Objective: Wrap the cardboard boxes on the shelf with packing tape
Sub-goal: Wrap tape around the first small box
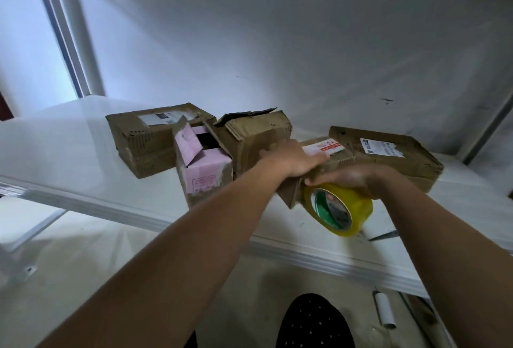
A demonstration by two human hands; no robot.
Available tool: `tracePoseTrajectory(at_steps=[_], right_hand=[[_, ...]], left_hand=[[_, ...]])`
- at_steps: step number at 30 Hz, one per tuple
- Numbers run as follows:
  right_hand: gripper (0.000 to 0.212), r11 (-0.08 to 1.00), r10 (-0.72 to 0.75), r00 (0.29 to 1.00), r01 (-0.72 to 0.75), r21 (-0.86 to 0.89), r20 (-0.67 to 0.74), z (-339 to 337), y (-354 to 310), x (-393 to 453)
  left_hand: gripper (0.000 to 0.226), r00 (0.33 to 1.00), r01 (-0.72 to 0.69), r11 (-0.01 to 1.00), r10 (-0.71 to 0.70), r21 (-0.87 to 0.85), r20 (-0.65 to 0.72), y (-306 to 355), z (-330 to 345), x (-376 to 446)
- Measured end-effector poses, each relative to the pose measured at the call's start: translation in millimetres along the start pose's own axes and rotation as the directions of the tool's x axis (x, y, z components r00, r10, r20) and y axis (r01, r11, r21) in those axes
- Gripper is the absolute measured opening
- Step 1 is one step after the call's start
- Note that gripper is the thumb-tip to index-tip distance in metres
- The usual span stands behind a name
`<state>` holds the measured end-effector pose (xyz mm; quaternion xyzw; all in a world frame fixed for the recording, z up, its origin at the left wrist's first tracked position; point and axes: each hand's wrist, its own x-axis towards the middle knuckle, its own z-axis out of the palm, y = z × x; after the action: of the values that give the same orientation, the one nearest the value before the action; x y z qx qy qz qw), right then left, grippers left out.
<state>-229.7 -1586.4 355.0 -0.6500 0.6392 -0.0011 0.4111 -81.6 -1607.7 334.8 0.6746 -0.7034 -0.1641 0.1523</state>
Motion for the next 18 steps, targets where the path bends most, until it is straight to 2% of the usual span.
tracePoseTrajectory(at_steps=[2,4,7,10,14,18], right_hand=[[0.053,0.999,0.000,1.000,0.001,-0.035,0.028,0.2,-2.1,-2.1],[0.046,0.999,0.010,0.999,-0.007,-0.043,0.052,-1.0,-3.5,-4.1],[0.058,0.999,0.042,0.995,-0.043,0.008,0.086,-8.4,-8.1,-8.7],[0.065,0.994,0.090,0.993,-0.085,-0.064,0.075,-10.9,-14.0,-9.8],[0.023,0.997,0.068,0.996,-0.071,0.042,0.063,-3.9,-17.0,-1.5],[0.021,0.994,0.094,0.994,-0.097,0.057,0.056,-2.7,-21.7,-3.6]], left_hand=[[0.106,0.999,0.042,0.983,-0.046,0.177,0.017,2.7,10.7,1.2],[0.110,0.999,0.044,0.974,-0.044,0.221,-0.005,0.9,16.0,4.6],[0.109,1.000,0.028,0.956,-0.030,0.292,0.000,0.6,14.9,7.8],[0.108,0.999,0.025,0.951,-0.035,0.309,0.026,2.3,11.2,6.3],[0.107,0.997,0.032,0.945,-0.051,0.325,0.051,1.3,9.0,7.0],[0.106,0.995,0.029,0.935,-0.059,0.354,0.075,4.8,7.5,7.1]])
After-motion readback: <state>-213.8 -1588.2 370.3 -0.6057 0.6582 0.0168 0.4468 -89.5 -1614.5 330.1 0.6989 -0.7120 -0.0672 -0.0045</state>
